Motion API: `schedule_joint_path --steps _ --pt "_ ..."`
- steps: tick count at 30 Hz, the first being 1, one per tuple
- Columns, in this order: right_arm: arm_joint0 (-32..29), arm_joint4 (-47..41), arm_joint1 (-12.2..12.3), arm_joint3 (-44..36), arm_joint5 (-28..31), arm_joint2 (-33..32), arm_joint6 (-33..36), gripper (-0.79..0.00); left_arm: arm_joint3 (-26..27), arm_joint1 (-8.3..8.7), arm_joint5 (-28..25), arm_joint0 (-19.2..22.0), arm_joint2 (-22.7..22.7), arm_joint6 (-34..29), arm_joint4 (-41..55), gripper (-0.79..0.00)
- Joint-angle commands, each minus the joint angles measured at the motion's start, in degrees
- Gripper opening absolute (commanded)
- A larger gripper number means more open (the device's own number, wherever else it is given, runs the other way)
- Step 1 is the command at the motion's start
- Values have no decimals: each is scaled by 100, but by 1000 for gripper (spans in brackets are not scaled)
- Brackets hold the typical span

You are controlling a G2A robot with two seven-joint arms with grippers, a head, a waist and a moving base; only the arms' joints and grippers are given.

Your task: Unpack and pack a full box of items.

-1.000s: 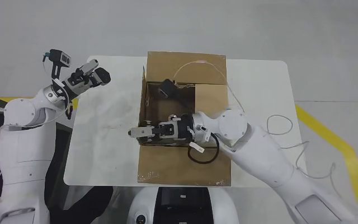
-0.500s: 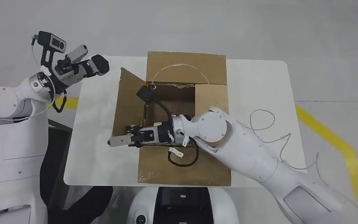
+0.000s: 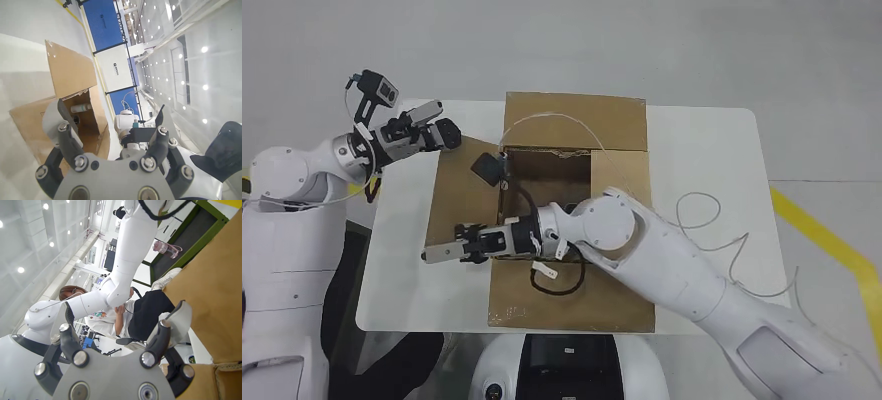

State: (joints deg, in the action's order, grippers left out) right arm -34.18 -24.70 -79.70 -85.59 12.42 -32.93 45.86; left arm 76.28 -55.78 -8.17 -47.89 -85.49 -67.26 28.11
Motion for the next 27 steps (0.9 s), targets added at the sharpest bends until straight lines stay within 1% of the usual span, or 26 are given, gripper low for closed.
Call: schedule_joint_path --steps 1,7,14,18,27 --pt "-127 16 63 -65 12 -228 15 0 -98 9 18 -46 -27 63 24 0" --pt "-748 -44 343 -410 -78 -1159 138 0 -280 51 87 -205 -33 137 -214 0" --pt "-1512 71 657 -1105 -356 -2333 311 0 -343 33 251 -426 195 279 -240 0" --pt "-1779 186 753 -1380 -455 -2709 426 0 -334 9 193 -476 379 234 -226 0" --pt "-2164 189 872 -1578 -522 -3231 564 0 -288 -30 123 -534 710 204 -305 0"
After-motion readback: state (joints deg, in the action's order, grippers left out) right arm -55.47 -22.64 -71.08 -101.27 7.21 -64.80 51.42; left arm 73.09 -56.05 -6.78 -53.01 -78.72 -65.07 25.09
